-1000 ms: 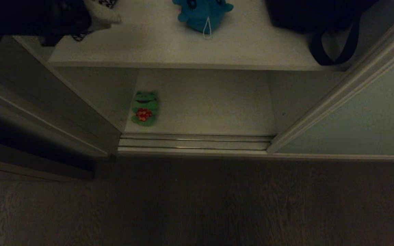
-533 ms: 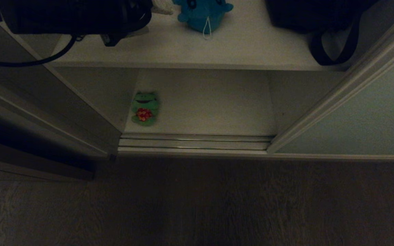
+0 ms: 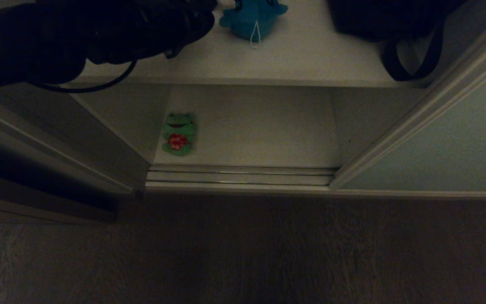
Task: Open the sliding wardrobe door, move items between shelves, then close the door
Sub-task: Place the blue doll on the lower shelf
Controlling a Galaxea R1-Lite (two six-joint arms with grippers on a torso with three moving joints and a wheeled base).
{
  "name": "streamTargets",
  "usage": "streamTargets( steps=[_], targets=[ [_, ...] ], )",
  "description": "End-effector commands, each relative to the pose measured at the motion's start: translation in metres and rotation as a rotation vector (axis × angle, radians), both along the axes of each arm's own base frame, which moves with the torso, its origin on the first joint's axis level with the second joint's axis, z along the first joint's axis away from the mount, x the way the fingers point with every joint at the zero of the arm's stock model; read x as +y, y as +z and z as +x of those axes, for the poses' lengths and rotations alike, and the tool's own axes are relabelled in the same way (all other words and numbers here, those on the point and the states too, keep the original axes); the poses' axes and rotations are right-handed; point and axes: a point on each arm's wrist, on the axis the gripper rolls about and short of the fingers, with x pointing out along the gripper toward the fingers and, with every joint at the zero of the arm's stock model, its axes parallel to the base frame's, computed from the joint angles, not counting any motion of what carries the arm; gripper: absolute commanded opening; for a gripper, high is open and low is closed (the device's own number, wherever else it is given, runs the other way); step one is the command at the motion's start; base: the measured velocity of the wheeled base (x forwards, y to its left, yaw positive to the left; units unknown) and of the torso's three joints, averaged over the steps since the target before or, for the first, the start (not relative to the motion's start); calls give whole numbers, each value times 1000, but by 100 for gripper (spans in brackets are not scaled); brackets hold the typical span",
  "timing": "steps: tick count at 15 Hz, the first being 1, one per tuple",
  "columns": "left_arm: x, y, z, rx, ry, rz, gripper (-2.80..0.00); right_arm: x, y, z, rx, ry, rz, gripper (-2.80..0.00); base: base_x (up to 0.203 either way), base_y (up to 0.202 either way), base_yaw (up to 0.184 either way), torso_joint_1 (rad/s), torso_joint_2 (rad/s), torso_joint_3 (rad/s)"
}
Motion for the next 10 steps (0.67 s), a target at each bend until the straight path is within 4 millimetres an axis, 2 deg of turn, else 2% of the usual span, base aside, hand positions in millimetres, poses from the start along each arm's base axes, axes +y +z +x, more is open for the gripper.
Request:
streamTargets(
  steps=[1,5,10],
  targets=[
    [-9,-17,20,13,-4,0,0,0,0,0,-2,1,-1,-280,0,0,0,0,0,0],
    [-14,-16,28,-82,-15,-40,0,0,0,0,-1,1,-1,-280,0,0,0,0,0,0],
    [-30,-39,47,-76,-51,-25,0,0,0,0,-2,0,-1,-280,0,0,0,0,0,0]
  ],
)
